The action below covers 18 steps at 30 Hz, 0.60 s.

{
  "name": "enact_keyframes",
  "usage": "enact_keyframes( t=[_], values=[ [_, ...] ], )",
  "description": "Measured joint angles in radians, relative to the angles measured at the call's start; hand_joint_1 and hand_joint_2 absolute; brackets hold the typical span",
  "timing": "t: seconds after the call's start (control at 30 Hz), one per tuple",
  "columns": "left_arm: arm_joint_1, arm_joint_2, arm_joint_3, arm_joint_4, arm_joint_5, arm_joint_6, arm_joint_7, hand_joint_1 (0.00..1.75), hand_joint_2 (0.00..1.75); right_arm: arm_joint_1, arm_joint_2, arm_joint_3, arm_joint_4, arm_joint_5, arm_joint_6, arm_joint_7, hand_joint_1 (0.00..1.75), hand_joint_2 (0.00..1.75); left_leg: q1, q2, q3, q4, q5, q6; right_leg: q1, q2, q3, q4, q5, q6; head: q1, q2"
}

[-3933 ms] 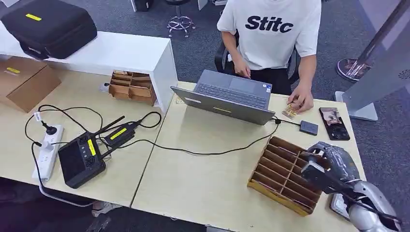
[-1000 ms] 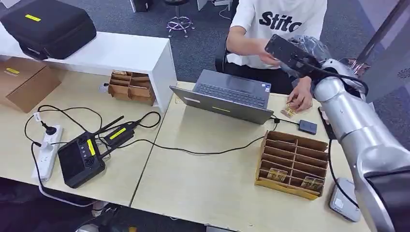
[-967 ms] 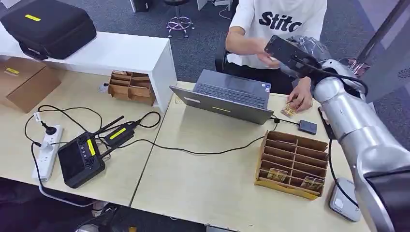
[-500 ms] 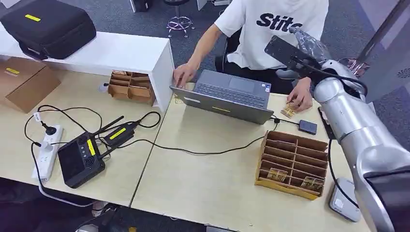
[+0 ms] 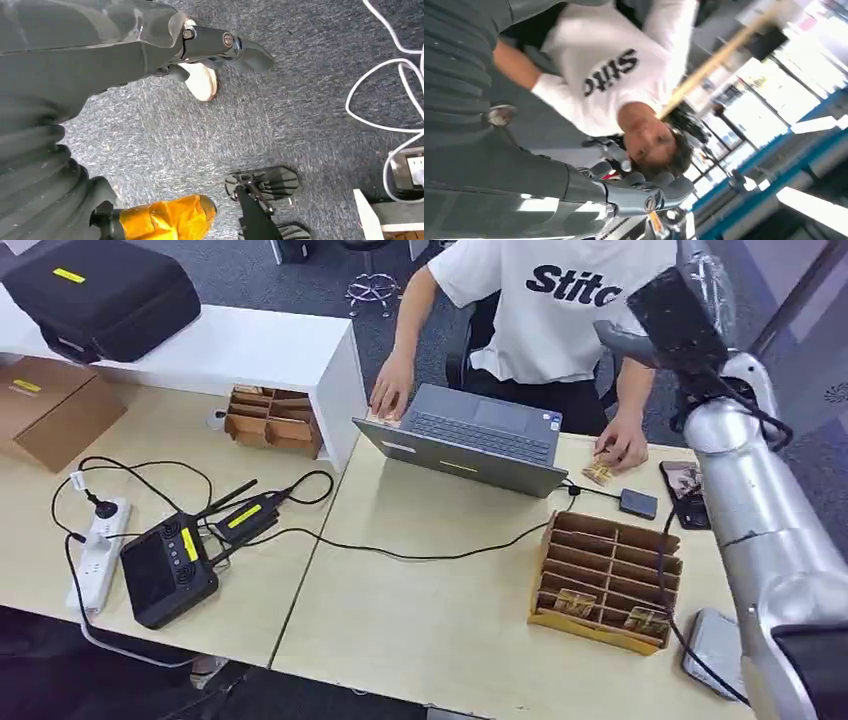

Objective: Pass the card to the sensor for recognition and then transmit it.

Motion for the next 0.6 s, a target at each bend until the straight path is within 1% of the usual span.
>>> enact_keyframes(
  t=[0.07, 0.13, 0.2, 0.27, 0.3, 0.33, 0.4, 0.43, 0.53, 0.6],
  values=[
    [0.018, 0.005, 0.001, 0.0, 0.005, 0.005, -0.02, 0.0, 1.75, 0.088, -0.025, -0.065, -0.138, -0.077, -0.015, -0.044, 0.0, 1.75, 0.0, 0.0, 0.0, 0.0, -0.001, 0.0, 0.0, 0.0, 0.0, 0.0, 0.0, 0.0, 0.0, 0.0],
    [0.033, 0.007, 0.004, 0.0, 0.011, 0.01, -0.044, 0.0, 1.75, 0.19, -0.051, -0.129, -0.28, -0.125, -0.028, -0.091, 0.0, 1.75, 0.0, 0.0, 0.0, 0.0, -0.002, 0.001, 0.0, -0.001, 0.001, -0.001, 0.0, 0.0, 0.0, 0.0],
    [0.048, 0.01, 0.007, 0.0, 0.017, 0.013, -0.065, 0.0, 1.75, 0.293, -0.074, -0.184, -0.408, -0.144, -0.032, -0.132, 0.0, 1.75, 0.0, -0.001, 0.0, 0.0, -0.003, 0.001, 0.0, -0.001, 0.001, -0.002, -0.001, 0.001, 0.0, 0.0],
    [0.062, 0.013, 0.012, 0.0, 0.022, 0.016, -0.08, 0.0, 1.75, 0.376, -0.091, -0.229, -0.506, -0.152, -0.035, -0.158, 0.0, 1.75, 0.0, 0.0, 0.0, 0.0, -0.003, 0.001, 0.0, 0.0, 0.0, -0.002, -0.001, 0.001, 0.0, 0.0],
    [0.066, 0.012, 0.014, 0.001, 0.023, 0.028, -0.082, 0.0, 1.75, 0.417, -0.102, -0.248, -0.549, -0.151, -0.043, -0.168, 0.0, 1.75, 0.0, 0.0, 0.0, 0.0, -0.004, 0.001, 0.0, 0.0, 0.001, -0.002, -0.002, 0.002, 0.0, 0.0],
    [0.073, -0.003, 0.015, 0.003, 0.022, 0.056, -0.082, 0.0, 1.75, 0.468, -0.114, -0.275, -0.604, -0.151, -0.06, -0.182, 0.0, 1.75, 0.0, 0.0, 0.001, 0.0, -0.004, 0.002, 0.0, -0.001, 0.001, -0.003, -0.003, 0.003, 0.0, 0.0],
    [0.096, -0.052, 0.021, 0.009, 0.019, 0.152, -0.09, 0.0, 1.75, 0.601, -0.136, -0.354, -0.734, -0.157, -0.111, -0.219, 0.0, 1.75, -0.001, -0.005, 0.001, 0.0, -0.006, 0.004, -0.001, -0.006, 0.005, -0.003, -0.006, 0.004, 0.0, 0.0],
    [0.107, -0.068, 0.021, 0.01, 0.016, 0.17, -0.093, 0.0, 1.75, 0.654, -0.14, -0.395, -0.78, -0.168, -0.129, -0.226, 0.0, 1.75, -0.002, -0.006, 0.001, 0.0, -0.006, 0.004, -0.001, -0.006, 0.005, -0.003, -0.006, 0.004, 0.0, 0.0],
    [0.125, -0.111, 0.021, 0.018, 0.014, 0.18, -0.094, 0.0, 1.75, 0.755, -0.146, -0.523, -0.872, -0.234, -0.137, -0.225, 0.0, 1.75, -0.001, -0.004, 0.001, 0.0, -0.008, 0.004, -0.001, -0.004, 0.005, -0.004, -0.007, 0.004, 0.001, 0.0],
    [0.125, -0.119, 0.021, 0.019, 0.014, 0.181, -0.093, 0.0, 1.75, 0.794, -0.151, -0.599, -0.899, -0.261, -0.124, -0.231, 0.0, 1.75, -0.002, -0.004, 0.001, 0.0, -0.009, 0.005, -0.002, -0.004, 0.005, -0.005, -0.007, 0.005, 0.0, 0.0]
  ],
)
